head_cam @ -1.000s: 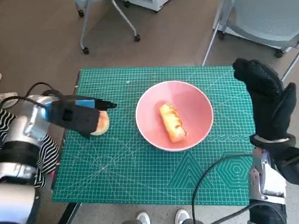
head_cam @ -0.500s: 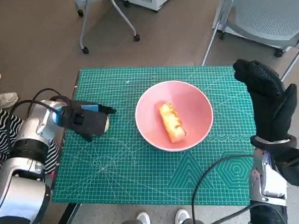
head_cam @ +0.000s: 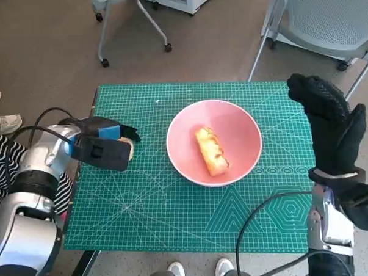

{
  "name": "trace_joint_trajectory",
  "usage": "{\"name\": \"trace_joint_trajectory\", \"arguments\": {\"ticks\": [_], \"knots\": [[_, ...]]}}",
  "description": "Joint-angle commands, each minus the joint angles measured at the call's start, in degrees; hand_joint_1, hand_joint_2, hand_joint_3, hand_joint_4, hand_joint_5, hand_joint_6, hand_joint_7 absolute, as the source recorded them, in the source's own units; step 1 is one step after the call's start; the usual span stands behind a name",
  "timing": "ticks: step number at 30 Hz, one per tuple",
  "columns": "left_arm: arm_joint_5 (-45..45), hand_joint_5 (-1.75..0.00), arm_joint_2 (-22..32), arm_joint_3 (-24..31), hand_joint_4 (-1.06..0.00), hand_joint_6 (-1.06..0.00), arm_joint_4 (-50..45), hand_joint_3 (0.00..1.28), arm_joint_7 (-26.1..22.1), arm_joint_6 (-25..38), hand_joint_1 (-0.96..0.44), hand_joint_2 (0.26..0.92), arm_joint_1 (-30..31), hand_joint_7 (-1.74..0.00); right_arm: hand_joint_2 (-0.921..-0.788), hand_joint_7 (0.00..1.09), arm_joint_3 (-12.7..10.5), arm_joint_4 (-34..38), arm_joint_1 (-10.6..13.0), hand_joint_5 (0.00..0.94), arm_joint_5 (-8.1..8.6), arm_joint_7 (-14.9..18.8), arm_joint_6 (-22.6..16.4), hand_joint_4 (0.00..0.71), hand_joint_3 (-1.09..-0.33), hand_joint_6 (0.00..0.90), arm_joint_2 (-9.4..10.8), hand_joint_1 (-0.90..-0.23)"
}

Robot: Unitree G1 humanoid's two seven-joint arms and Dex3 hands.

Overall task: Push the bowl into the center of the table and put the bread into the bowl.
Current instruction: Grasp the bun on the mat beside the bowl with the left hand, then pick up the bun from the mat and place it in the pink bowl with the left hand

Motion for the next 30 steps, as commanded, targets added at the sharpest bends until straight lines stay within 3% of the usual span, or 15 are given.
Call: {"name": "trace_joint_trajectory", "arguments": {"ticks": [1, 9, 20, 30], "knots": [[-1.5, -1.23, 2.6, 2.2, -0.7, -0.64, -1.8, 0.07, 0.5, -1.9, 0.0, 0.917, -2.9, -1.07, -0.921, 0.51, -0.1, 0.5, 1.3, 0.0, 0.43, 0.4, 0.8, 0.193, -0.738, 0.1, -0.3, -0.715], [-7.0, -1.11, 5.0, 7.8, -0.73, -0.63, -8.8, 0.05, -3.7, -3.8, 0.0, 0.919, -4.0, -1.16, -0.921, 0.51, 0.0, 0.5, 1.2, 0.0, 0.79, 0.7, 0.9, 0.193, -0.738, 0.1, -0.3, -0.716], [-20.7, -1.02, 5.8, 16.9, -0.78, -0.67, -29.4, 0.02, -12.4, -2.0, 0.0, 0.914, -0.6, -1.17, -0.921, 0.51, -0.1, 1.0, 0.6, 0.0, 0.72, 1.1, 0.7, 0.193, -0.738, 0.098, -0.7, -0.714], [-23.2, -1.04, 1.9, 17.3, -0.77, -0.7, -49.3, 0.01, -14.2, 3.9, 0.0, 0.911, 2.2, -1.12, -0.921, 0.51, -0.1, 2.0, 0.0, 0.0, 0.9, 1.5, 0.5, 0.193, -0.738, 0.098, -0.7, -0.721]]}}
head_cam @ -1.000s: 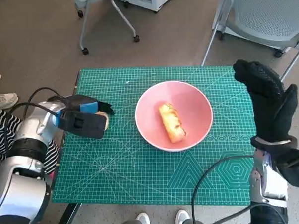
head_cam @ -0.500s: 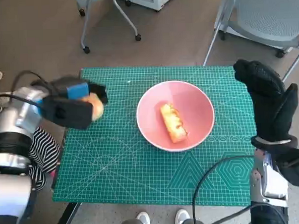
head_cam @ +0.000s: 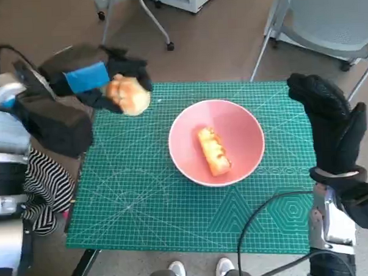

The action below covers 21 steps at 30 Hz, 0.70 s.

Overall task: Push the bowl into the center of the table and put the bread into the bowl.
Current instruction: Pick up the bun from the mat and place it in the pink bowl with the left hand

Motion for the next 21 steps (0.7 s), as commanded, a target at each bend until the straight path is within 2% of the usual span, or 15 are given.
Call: {"name": "trace_joint_trajectory", "arguments": {"ticks": [1, 9, 16, 21], "knots": [[-0.7, -1.05, -3.1, -0.7, -0.76, -0.7, -7.7, 0.01, -1.1, 2.3, 0.0, 0.913, 1.5, -1.12, -0.921, 0.51, -0.1, 1.1, 0.2, 0.0, 0.58, 0.5, 0.5, 0.193, -0.738, 0.098, -0.1, -0.721], [-1.8, -1.07, -9.6, -2.7, -0.73, -0.68, -8.2, 0.03, -1.8, 1.2, 0.0, 0.92, 0.3, -1.16, -0.921, 0.51, 0.0, 1.1, 0.3, 0.0, 0.77, 0.7, 0.4, 0.193, -0.736, 0.098, 0.0, -0.727], [0.7, -1.08, -15.8, -5.5, -0.73, -0.67, 2.8, 0.03, 1.2, -6.7, 0.0, 0.92, -1.7, -1.15, -0.921, 0.51, 0.1, 0.2, 0.9, 0.0, 0.5, 0.4, 0.6, 0.192, -0.736, 0.098, 0.0, -0.729], [4.3, -1.16, -18.6, -7.8, -0.72, -0.67, 10.1, 0.04, 3.6, -10.3, 0.0, 0.919, -3.2, -1.09, -0.921, 0.51, -0.1, -0.5, 1.4, 0.0, 0.43, 0.2, 0.8, 0.191, -0.736, 0.097, -0.1, -0.726]]}}
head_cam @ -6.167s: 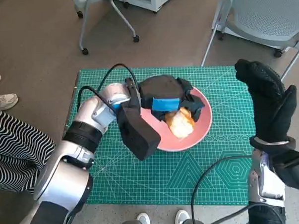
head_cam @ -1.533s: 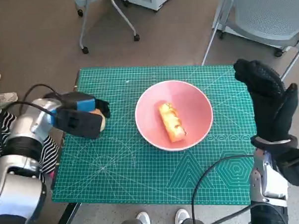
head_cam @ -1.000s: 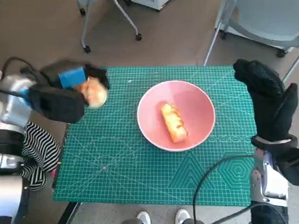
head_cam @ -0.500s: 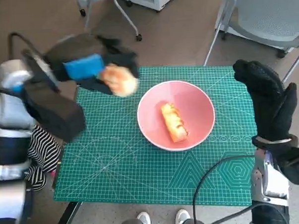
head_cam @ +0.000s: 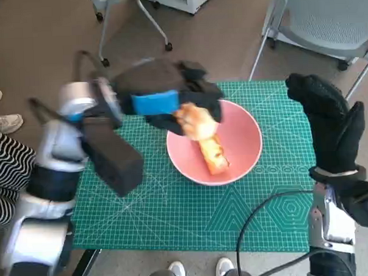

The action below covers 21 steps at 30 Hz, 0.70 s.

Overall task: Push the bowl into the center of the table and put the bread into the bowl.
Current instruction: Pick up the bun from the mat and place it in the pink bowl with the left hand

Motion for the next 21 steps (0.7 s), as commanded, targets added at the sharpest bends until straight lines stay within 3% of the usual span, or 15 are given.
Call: {"name": "trace_joint_trajectory", "arguments": {"ticks": [1, 4, 7, 10, 12, 16, 21], "knots": [[3.3, -1.17, -2.2, -2.3, -0.72, -0.67, 6.5, 0.04, 1.9, -2.7, 0.0, 0.919, -2.2, -1.08, -0.921, 0.51, -0.3, -0.6, 1.7, 0.0, 0.37, -0.1, 0.8, 0.191, -0.737, 0.097, -0.2, -0.725], [4.6, -1.22, -3.3, -3.4, -0.71, -0.67, 9.2, 0.05, 1.2, -1.5, 0.0, 0.918, -2.8, -1.04, -0.921, 0.51, -0.5, -1.2, 2.3, 0.0, 0.22, -0.2, 0.8, 0.191, -0.737, 0.097, -0.3, -0.72], [5.3, -1.23, -3.7, -4.0, -0.64, -0.56, 10.0, 0.12, 0.0, 0.9, 0.0, 0.92, -2.8, -1.22, -0.921, 0.51, -0.6, -1.6, 2.6, 0.0, 0.07, -0.4, 0.8, 0.191, -0.738, 0.096, -0.4, -0.714], [6.2, -0.51, -3.6, -4.5, -0.42, -0.42, 9.2, 0.07, -1.7, 4.6, -0.04, 0.857, -2.1, -0.66, -0.921, 0.51, -0.9, -1.9, 3.0, 0.001, -0.03, -0.5, 0.8, 0.192, -0.739, 0.096, -0.5, -0.712], [6.0, -0.21, -3.5, -4.4, -0.31, -0.37, 8.3, 0.03, -2.6, 6.3, -0.07, 0.826, -1.6, -0.37, -0.921, 0.51, -1.1, -2.0, 3.1, 0.001, -0.02, -0.5, 0.7, 0.193, -0.74, 0.095, -0.5, -0.711], [5.9, -0.05, -3.5, -4.3, -0.19, -0.31, 7.1, 0.01, -3.0, 7.9, -0.13, 0.793, -0.9, -0.2, -0.921, 0.51, -1.3, -2.0, 3.2, 0.001, -0.13, -0.6, 0.6, 0.193, -0.741, 0.095, -0.5, -0.708], [6.1, -0.01, -3.2, -4.3, -0.14, -0.28, 6.8, 0.0, -2.0, 7.5, -0.23, 0.781, -0.3, -0.13, -0.921, 0.52, -1.3, -1.9, 3.2, 0.001, -0.32, -0.7, 0.6, 0.193, -0.741, 0.094, -0.3, -0.703]]}}
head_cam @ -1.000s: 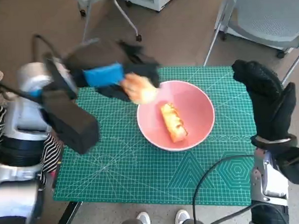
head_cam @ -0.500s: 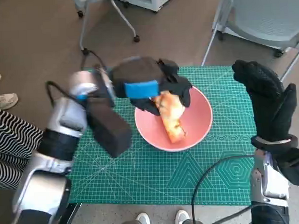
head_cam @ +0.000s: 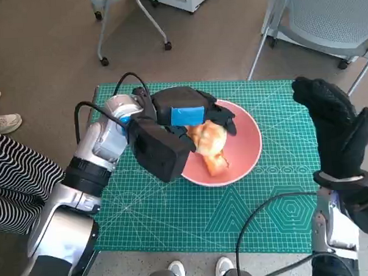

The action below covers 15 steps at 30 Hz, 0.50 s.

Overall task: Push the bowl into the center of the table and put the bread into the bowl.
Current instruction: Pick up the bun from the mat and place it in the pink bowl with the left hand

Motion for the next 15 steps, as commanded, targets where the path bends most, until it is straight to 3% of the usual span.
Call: {"name": "trace_joint_trajectory", "arguments": {"ticks": [1, 15], "knots": [[0.5, -0.01, 0.5, 0.1, -0.13, -0.28, -1.0, 0.0, 0.6, -0.3, -0.24, 0.781, 0.6, -0.12, -0.921, 0.52, -0.1, 0.1, 1.2, 0.001, -0.29, -0.6, 0.6, 0.193, -0.741, 0.094, -0.2, -0.703], [2.2, 0.0, 2.5, 0.4, -0.06, -0.23, -2.8, 0.0, 2.9, -1.1, -0.34, 0.782, 1.1, -0.06, -0.921, 0.52, 0.5, 0.5, 0.6, 0.001, -1.25, -1.6, 0.7, 0.194, -0.741, 0.093, 0.1, -0.707]]}}
